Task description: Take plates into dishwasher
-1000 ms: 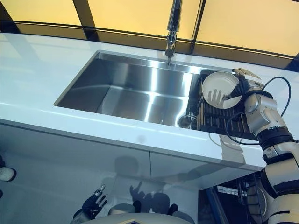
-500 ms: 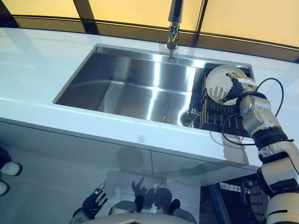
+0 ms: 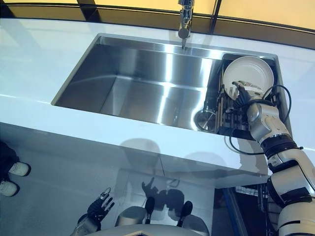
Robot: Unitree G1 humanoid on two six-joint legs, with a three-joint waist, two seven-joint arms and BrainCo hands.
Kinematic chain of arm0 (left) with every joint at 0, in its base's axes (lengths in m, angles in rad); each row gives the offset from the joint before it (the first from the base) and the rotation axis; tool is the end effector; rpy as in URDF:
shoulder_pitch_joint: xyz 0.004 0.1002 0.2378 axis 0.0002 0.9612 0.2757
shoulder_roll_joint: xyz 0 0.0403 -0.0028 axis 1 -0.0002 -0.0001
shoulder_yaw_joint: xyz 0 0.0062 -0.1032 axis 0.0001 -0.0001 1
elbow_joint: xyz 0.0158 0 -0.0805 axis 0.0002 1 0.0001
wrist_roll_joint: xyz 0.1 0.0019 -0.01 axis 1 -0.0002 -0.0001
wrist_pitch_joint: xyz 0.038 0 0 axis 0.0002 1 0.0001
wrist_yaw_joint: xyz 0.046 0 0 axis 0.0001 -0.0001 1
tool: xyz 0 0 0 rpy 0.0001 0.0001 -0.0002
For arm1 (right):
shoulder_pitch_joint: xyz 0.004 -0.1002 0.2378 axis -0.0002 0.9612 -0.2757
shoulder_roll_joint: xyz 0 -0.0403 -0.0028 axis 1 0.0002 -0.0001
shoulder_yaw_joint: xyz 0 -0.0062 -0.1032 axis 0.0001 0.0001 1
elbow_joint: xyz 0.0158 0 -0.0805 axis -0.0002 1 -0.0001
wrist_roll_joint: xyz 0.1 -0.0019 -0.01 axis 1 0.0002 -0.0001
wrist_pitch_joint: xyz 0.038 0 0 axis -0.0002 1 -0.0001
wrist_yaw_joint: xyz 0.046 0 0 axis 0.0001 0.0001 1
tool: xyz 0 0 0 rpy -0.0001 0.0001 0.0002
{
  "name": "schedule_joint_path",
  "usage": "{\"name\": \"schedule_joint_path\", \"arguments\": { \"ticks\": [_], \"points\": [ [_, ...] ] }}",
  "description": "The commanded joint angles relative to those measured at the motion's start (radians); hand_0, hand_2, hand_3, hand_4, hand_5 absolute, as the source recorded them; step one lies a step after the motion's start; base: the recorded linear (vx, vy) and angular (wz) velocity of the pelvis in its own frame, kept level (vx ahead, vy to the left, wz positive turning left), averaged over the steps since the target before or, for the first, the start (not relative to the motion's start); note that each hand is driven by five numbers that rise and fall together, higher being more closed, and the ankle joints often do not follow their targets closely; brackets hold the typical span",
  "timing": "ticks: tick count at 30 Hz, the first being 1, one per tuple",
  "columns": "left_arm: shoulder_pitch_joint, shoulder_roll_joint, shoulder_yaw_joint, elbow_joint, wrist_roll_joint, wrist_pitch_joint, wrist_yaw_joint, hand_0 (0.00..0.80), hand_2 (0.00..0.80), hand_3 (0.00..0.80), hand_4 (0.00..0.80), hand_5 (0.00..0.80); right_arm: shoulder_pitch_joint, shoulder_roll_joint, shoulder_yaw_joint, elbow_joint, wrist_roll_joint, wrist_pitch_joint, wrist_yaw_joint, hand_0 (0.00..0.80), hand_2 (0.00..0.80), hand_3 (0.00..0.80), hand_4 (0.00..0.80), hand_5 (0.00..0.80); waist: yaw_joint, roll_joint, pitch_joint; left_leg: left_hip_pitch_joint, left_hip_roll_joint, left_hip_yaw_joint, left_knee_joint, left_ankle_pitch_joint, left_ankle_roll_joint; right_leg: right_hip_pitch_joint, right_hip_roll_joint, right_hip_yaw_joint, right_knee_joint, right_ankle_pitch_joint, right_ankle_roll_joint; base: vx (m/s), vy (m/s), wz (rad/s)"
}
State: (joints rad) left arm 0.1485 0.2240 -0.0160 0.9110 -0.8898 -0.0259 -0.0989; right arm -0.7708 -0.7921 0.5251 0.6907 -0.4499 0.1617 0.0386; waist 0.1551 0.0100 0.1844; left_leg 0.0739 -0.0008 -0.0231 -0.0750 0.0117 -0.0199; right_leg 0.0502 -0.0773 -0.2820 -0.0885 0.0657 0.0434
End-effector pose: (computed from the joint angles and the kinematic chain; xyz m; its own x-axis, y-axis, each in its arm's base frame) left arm 0.0724 0.2257 -0.1034 0.5676 0.1358 -0.8120 -0.6195 0.7200 -0.3126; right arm 0.3182 -0.2698 0.1431 0.9799 -0.1506 -0.1309 -0.1114 0.1314 -0.9850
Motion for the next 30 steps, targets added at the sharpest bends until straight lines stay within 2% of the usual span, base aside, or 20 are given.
{"name": "schedule_joint_path", "arguments": {
  "ticks": [1,7,15,30],
  "points": [
    [-0.024,0.018,-0.014,-0.042,-0.033,-0.019,-0.012,0.000,0.000,0.000,0.000,0.000,-0.079,-0.023,0.081,0.011,-0.063,0.004,-0.002,0.000,0.000,0.000,0.000,0.000,0.015,-0.025,-0.017,-0.043,-0.036,0.041,0.033,-0.024,0.000,0.012,0.003,0.009,0.018,-0.041,0.042,0.052,0.000,0.00],
    [-0.041,0.026,-0.029,-0.069,-0.071,-0.015,-0.021,0.000,0.000,0.000,0.000,0.000,-0.110,-0.022,0.090,0.042,-0.072,0.043,-0.020,0.000,0.000,0.000,0.000,0.000,0.019,-0.012,0.015,-0.072,-0.037,0.041,0.038,-0.019,0.003,-0.016,0.000,0.012,0.024,-0.037,0.041,-0.043,-0.007,0.00],
    [-0.061,0.042,-0.028,-0.082,-0.123,-0.022,-0.024,0.000,0.000,0.000,0.000,0.000,-0.229,-0.068,0.136,0.104,-0.018,0.066,-0.054,0.000,0.000,0.000,0.000,0.000,0.022,0.012,0.068,-0.126,-0.033,0.047,0.038,-0.007,0.004,-0.079,-0.003,0.010,0.037,-0.032,0.040,-0.114,0.003,0.00],
    [-0.044,0.042,-0.042,-0.122,-0.126,-0.017,-0.012,0.000,0.000,0.000,0.000,0.000,-0.265,-0.158,0.120,0.159,0.020,0.064,-0.097,0.000,0.000,0.000,0.000,0.000,0.017,0.013,0.069,-0.126,-0.027,0.070,0.036,-0.011,-0.003,-0.081,-0.004,0.003,0.033,-0.033,0.041,-0.009,-0.001,0.00]
  ]
}}
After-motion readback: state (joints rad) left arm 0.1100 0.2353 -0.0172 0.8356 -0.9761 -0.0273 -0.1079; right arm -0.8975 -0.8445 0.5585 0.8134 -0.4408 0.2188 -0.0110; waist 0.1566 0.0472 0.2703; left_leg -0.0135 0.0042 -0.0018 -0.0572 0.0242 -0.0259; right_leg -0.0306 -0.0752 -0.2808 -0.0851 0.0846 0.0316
